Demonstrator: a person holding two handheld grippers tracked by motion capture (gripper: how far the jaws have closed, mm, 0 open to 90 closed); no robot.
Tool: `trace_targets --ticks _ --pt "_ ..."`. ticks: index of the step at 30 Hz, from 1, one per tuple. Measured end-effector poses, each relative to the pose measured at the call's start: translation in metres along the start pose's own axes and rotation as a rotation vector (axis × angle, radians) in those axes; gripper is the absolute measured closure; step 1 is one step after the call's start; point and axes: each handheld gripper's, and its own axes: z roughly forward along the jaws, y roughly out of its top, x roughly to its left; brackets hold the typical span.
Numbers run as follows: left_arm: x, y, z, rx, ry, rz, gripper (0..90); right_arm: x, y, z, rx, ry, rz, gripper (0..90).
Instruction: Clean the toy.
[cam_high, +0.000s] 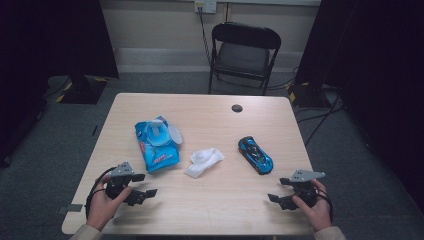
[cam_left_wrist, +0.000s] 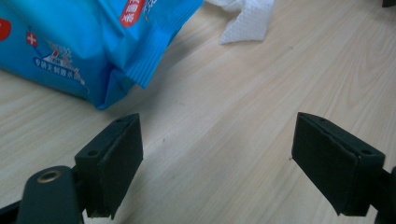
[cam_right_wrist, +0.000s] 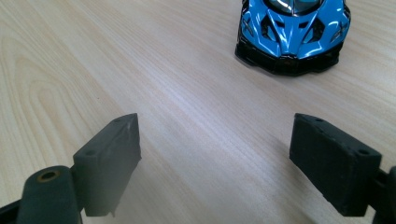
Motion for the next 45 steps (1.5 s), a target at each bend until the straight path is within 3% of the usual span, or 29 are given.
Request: trace_targets --ticks 15,21,24,34,38,45 --pt "0.010 -0.015 -0.012 0.011 0.026 -0.018 16.2 -0.002 -0.006 0.002 0.007 -0.012 -0.014 15.5" --pt "0.013 -0.019 -0.015 0.016 0.039 -0.010 16.2 -0.001 -0.007 0.003 -0.001 -0.022 -0.035 15.2" --pt "0.013 -0.020 -0.015 0.021 0.038 -0.003 16.2 0.003 -0.007 0.005 0.014 -0.052 -0.079 14.3" --pt "0.016 -0.028 -0.016 0.050 0.058 0.015 16.3 0.004 -0.007 0.005 0.017 -0.052 -0.078 14.3" --pt "0.017 -0.030 -0.017 0.041 0.070 0.020 16.3 0.004 -0.007 0.005 0.017 -0.051 -0.079 14.3" --pt "0.016 -0.032 -0.014 0.042 0.100 0.118 15.1 0.004 -0.007 0.005 0.017 -0.052 -0.079 14.1"
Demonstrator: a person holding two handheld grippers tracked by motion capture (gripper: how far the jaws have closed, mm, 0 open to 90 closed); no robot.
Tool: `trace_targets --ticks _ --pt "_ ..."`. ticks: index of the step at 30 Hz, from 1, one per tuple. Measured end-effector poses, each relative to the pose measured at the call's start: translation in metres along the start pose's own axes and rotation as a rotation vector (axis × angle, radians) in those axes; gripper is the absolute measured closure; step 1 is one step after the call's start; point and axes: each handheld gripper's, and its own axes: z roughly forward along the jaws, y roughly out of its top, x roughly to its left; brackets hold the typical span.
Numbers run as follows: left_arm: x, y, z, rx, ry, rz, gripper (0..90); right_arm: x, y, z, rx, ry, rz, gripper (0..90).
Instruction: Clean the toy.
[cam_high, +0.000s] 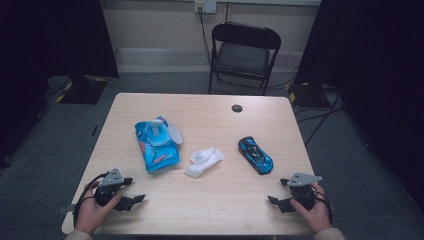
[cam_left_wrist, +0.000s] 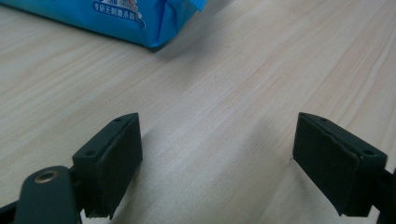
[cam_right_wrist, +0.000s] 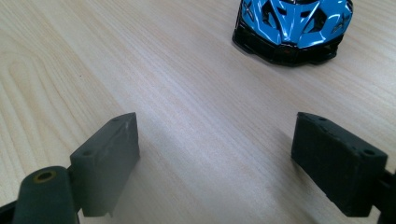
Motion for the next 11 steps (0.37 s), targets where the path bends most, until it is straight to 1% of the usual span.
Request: trace_targets --ticks 2,4,5,6,7,8,11 --pt "-0.0005 0.0001 0.0003 0.003 0.011 0.018 14.8 -0.0001 0.0001 0.0001 0.001 -0.001 -0.001 14.0" --pt "-0.0013 0.0002 0.0006 0.007 0.011 0.022 14.7 -0.0004 0.0002 0.0004 -0.001 0.000 -0.002 13.8" --pt "-0.0029 0.0005 0.0012 0.015 0.025 0.042 14.7 -0.0005 0.0002 0.0005 0.000 0.000 -0.003 13.8" --pt "-0.0029 0.0005 0.0012 0.015 0.025 0.042 14.5 -0.0005 0.0002 0.0005 0.000 0.000 -0.003 13.8" --pt "-0.0040 0.0008 0.0020 0.019 0.033 0.056 14.5 -0.0005 0.0002 0.0005 -0.001 0.000 -0.003 13.8" --pt "-0.0040 0.0013 0.0025 0.024 0.032 0.061 13.5 -0.0007 0.0003 0.0006 -0.001 0.001 -0.003 13.7" --pt "-0.0041 0.0015 0.0029 0.025 0.031 0.056 12.3 -0.0009 0.0003 0.0006 0.000 0.002 -0.007 13.7"
